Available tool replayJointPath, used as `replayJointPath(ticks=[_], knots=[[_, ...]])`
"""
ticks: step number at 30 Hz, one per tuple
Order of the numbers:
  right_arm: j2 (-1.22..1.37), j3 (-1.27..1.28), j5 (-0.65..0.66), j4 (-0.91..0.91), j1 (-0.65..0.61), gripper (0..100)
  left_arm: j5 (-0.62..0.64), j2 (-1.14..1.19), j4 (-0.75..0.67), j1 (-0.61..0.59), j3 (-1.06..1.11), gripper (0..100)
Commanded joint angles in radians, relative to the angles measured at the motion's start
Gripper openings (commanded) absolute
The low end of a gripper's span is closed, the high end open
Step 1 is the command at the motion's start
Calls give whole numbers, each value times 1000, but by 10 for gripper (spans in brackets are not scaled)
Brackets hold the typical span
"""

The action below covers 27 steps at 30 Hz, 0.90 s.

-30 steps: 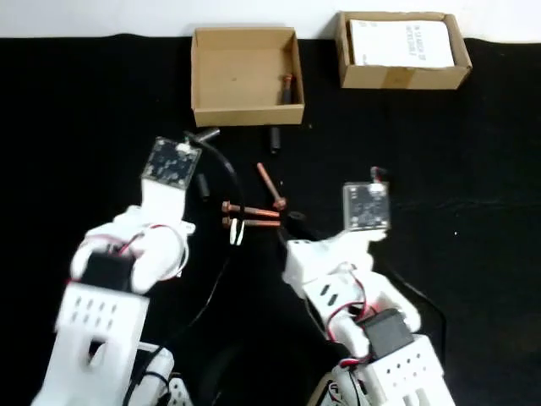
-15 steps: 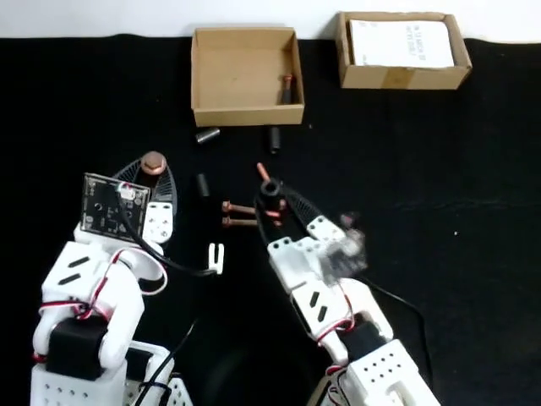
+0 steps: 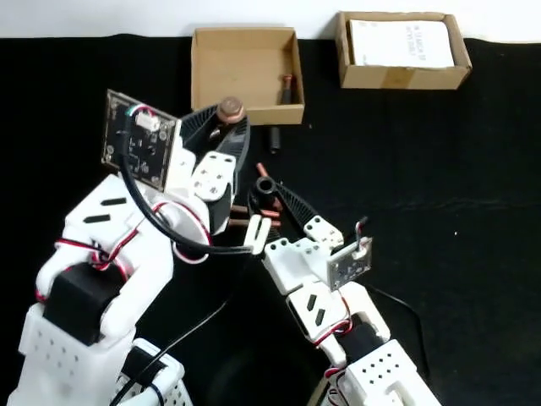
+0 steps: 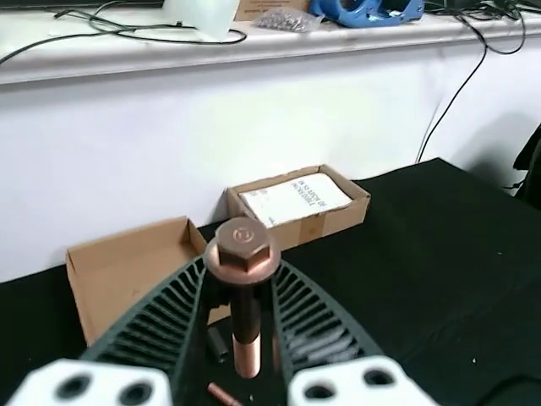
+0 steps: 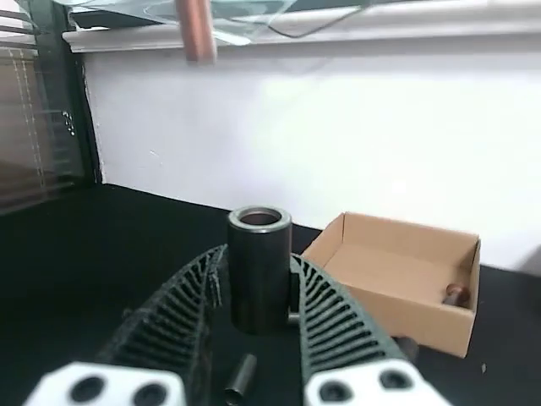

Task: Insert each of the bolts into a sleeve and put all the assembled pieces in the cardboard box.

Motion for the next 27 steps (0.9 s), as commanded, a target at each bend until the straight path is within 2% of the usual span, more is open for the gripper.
replayJointPath(ticks=[1, 6, 11, 20, 27], knots=[[-8, 127, -34, 53, -4, 7, 9, 16, 11, 15, -59, 10], [-10, 127, -43, 133, -5, 7, 55, 19, 72, 64, 13, 10], [-13, 127, -43, 147, -5, 7, 66, 21, 21, 70, 137, 10], [-12, 127, -46, 147, -7, 7, 64, 24, -14, 97, 200, 10], [-15, 127, -48, 142, -7, 7, 64, 24, -166, 41, 321, 10]])
